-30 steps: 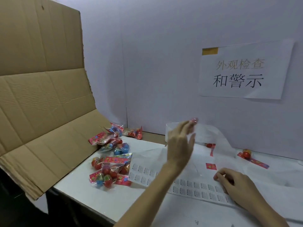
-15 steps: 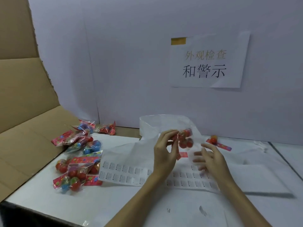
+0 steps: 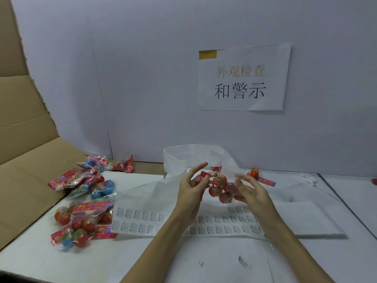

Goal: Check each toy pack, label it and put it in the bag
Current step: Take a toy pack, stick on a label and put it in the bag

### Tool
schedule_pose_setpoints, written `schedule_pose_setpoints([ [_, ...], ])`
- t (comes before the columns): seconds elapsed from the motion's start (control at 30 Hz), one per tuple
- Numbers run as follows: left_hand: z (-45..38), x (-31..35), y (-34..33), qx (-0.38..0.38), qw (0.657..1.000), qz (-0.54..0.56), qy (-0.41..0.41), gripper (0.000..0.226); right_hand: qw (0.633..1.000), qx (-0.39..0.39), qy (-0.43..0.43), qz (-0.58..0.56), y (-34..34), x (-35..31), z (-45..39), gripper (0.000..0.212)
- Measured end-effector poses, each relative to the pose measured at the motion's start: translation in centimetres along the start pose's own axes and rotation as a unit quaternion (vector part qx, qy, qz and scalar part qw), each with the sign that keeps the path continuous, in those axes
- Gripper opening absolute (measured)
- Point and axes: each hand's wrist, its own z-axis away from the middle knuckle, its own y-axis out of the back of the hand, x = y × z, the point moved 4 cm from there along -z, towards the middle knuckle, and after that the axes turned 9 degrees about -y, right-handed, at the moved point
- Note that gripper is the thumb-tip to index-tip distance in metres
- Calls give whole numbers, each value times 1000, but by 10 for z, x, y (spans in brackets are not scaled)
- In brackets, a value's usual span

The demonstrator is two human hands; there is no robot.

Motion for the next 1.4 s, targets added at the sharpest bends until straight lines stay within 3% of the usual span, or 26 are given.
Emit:
schedule_pose_setpoints([
  [0.2, 3, -2, -5, -3, 999, -31, 26, 46, 1000, 21, 16, 2, 0, 2, 1, 28],
  [0.4, 1, 2, 3, 35, 996, -79, 14, 56, 998, 4, -27, -62, 1, 3, -2, 31],
  [0.53, -1, 3, 2, 42, 995, -89, 3, 43, 983, -37, -89, -154, 0, 5, -4, 27],
  [0.63, -1, 1, 6, 59, 994, -90, -14, 18, 981, -90, -84, -152, 1, 5, -3, 32],
  [0.73, -2, -3, 14, 77, 995, -70, -11, 18, 979, -138, -88, -123, 0, 7, 0, 44],
  [0.87, -6, -10, 16, 76, 994, -71, 24, 20, 989, -59, -59, -119, 2, 4, -2, 18],
  [0.93, -6, -9, 13, 56, 995, -76, 36, 22, 994, -27, -49, -96, 3, 3, -2, 17],
  [1.03, -3, -11, 5, -19, 991, -122, 50, 38, 999, -16, -39, -20, -1, 4, 3, 32],
  [1.1, 1, -15, -1, -54, 988, -137, 53, 36, 1000, -12, -14, 20, -5, 1, 6, 44],
  [1.23, 0, -14, 1, -34, 986, -158, 31, 31, 997, -8, 1, 83, -5, 3, 3, 63],
  [1.4, 1, -9, -1, -2, 994, -109, 33, 28, 998, -34, -32, 36, -9, 5, 1, 52],
])
